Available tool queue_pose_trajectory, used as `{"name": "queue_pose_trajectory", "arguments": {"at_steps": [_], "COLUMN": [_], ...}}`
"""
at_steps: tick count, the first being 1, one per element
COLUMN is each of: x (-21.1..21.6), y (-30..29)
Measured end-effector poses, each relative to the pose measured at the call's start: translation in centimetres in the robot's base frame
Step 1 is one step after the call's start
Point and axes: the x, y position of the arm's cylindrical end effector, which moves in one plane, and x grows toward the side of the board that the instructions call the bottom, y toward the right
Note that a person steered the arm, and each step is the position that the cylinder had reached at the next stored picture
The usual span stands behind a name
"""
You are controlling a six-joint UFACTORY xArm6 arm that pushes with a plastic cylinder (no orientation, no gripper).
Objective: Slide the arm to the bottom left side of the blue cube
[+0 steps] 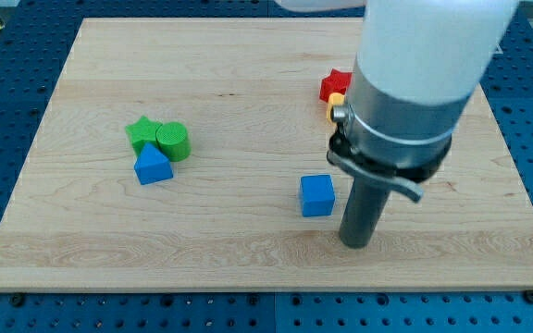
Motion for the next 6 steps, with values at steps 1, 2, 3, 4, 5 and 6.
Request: {"name": "queue_pose_trajectory", "arguments": {"at_steps": [1,2,3,4,5,6], "x": [0.4,0.4,0.4,0.4,0.4,0.4], "y": [-2.6,-6.3,-6.3,-6.3,-6.4,-6.4]}}
